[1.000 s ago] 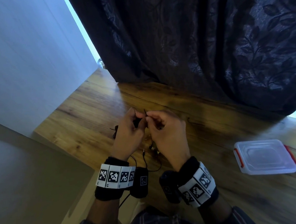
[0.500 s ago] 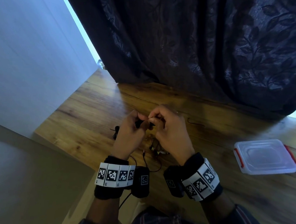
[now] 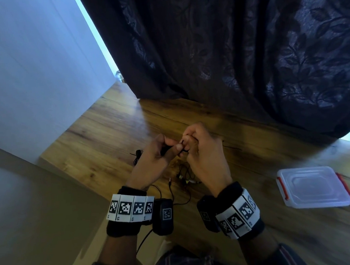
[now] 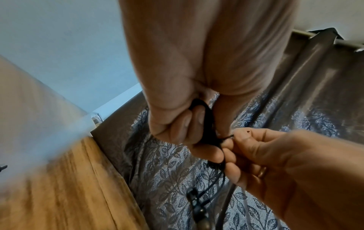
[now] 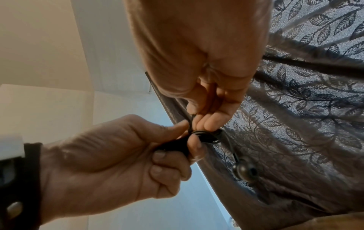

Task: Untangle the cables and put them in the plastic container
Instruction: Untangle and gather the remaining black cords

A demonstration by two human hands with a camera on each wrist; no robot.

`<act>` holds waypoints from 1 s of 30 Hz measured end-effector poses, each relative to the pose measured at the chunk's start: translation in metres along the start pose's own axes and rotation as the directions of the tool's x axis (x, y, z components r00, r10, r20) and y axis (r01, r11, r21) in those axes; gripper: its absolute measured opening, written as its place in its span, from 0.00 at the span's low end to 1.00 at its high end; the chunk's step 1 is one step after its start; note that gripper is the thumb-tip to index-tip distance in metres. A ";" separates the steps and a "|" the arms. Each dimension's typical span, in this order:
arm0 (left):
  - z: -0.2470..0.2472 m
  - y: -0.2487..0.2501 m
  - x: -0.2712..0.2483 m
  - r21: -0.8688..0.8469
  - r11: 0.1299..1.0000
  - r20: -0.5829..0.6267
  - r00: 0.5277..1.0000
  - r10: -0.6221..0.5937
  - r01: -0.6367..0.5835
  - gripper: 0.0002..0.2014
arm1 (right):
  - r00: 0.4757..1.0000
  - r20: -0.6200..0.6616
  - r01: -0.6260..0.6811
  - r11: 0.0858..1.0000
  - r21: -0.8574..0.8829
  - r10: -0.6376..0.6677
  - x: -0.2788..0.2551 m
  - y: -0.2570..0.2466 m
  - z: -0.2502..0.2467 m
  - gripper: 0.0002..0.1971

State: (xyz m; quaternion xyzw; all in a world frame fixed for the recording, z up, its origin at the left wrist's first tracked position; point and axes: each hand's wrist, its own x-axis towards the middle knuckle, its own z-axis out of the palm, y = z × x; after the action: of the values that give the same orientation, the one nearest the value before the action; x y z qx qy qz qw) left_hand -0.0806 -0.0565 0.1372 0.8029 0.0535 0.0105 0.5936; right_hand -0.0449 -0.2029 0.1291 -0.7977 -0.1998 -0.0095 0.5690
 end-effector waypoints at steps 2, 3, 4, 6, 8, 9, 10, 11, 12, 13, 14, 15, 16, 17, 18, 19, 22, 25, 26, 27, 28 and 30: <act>0.000 -0.002 0.001 0.053 0.998 -0.007 0.999 0.035 -0.034 0.08 | 1.000 -0.006 -0.012 1.000 0.004 0.012 0.000 0.001 0.002 0.07; 0.000 -0.003 0.001 0.089 0.995 -0.012 0.999 0.052 -0.051 0.07 | 1.000 -0.013 -0.013 1.000 0.003 0.013 0.000 0.001 0.003 0.09; -0.001 -0.004 0.002 0.125 0.990 -0.008 0.998 0.067 -0.066 0.05 | 1.000 -0.024 -0.008 1.000 -0.002 0.008 0.000 0.001 0.004 0.10; -0.002 -0.004 0.002 0.163 0.982 0.016 0.995 0.094 -0.095 0.05 | 0.999 -0.047 0.002 1.000 -0.015 -0.003 -0.001 0.000 0.003 0.12; -0.002 -0.003 0.000 0.155 0.980 0.039 0.992 0.124 -0.128 0.06 | 0.998 -0.063 0.002 1.000 -0.010 -0.003 0.002 -0.002 0.002 0.14; -0.002 -0.002 0.000 0.153 0.978 0.049 0.989 0.136 -0.142 0.06 | 0.998 -0.067 -0.003 1.000 -0.004 0.003 0.003 -0.002 0.001 0.14; -0.002 -0.002 0.000 0.155 0.976 0.057 0.988 0.145 -0.152 0.06 | 0.998 -0.069 -0.011 1.000 0.005 0.011 0.004 -0.004 0.001 0.14; -0.002 -0.002 0.000 0.160 0.975 0.061 0.987 0.149 -0.157 0.06 | 0.997 -0.071 -0.019 1.000 0.019 0.021 0.006 -0.005 0.001 0.13; -0.002 -0.003 0.001 0.161 0.974 0.062 0.987 0.149 -0.158 0.06 | 0.997 -0.076 -0.026 0.999 0.035 0.028 0.007 -0.006 0.001 0.12; -0.003 -0.003 0.001 0.152 0.976 0.061 0.987 0.148 -0.155 0.05 | 0.996 -0.083 -0.033 0.998 0.052 0.038 0.007 -0.007 0.001 0.10; -0.003 -0.004 0.001 0.135 0.980 0.053 0.989 0.140 -0.146 0.05 | 0.995 -0.085 -0.046 0.996 0.074 0.052 0.008 -0.007 0.000 0.09; -0.002 -0.004 0.001 0.118 0.985 0.037 0.992 0.124 -0.127 0.04 | 0.994 -0.083 -0.065 0.993 0.102 0.074 0.009 -0.007 -0.002 0.08; -0.002 -0.005 0.000 0.097 0.990 0.012 0.995 0.101 -0.102 0.04 | 0.992 -0.069 -0.092 0.986 0.137 0.102 0.010 -0.006 -0.004 0.06; -0.001 -0.005 -0.001 0.071 0.995 -0.015 0.997 0.076 -0.075 0.04 | 0.990 -0.043 -0.122 0.978 0.168 0.131 0.011 -0.006 -0.006 0.05; 0.000 -0.006 -0.002 0.044 0.997 -0.037 0.998 0.060 -0.058 0.04 | 0.988 -0.012 -0.150 0.972 0.182 0.155 0.012 -0.005 -0.009 0.04; 0.000 -0.006 -0.002 0.030 0.998 -0.056 0.997 0.058 -0.057 0.04 | 0.986 0.019 -0.166 0.971 0.171 0.166 0.012 -0.003 -0.010 0.05; -0.001 -0.007 -0.001 0.044 0.996 -0.067 0.995 0.079 -0.076 0.05 | 0.984 0.074 -0.172 0.976 0.133 0.163 0.009 -0.003 -0.010 0.05; 0.000 -0.010 -0.002 0.049 0.994 -0.040 0.995 0.095 -0.093 0.05 | 0.992 0.007 -0.129 0.982 0.137 0.129 0.006 -0.001 -0.006 0.11; 0.001 -0.012 -0.002 0.056 0.993 -0.030 0.994 0.102 -0.100 0.05 | 0.993 -0.003 -0.117 0.985 0.128 0.118 0.006 -0.001 -0.004 0.13; 0.001 -0.013 -0.002 0.058 0.993 -0.026 0.994 0.102 -0.101 0.05 | 0.994 -0.005 -0.105 0.987 0.121 0.106 0.005 -0.001 -0.002 0.13; 0.001 -0.015 -0.001 0.054 0.994 -0.032 0.995 0.095 -0.093 0.05 | 0.995 -0.006 -0.096 0.988 0.120 0.097 0.005 -0.001 0.000 0.14; 0.003 -0.018 0.001 0.040 0.997 -0.067 0.995 0.076 -0.073 0.04 | 0.995 0.001 -0.099 0.988 0.122 0.099 0.008 -0.002 0.003 0.13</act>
State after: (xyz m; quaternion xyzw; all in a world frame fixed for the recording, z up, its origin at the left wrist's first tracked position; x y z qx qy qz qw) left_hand -0.0810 -0.0542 0.1188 0.8146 0.0442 0.0592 0.5753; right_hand -0.0391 -0.1978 0.1314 -0.7702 -0.1588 0.0291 0.6171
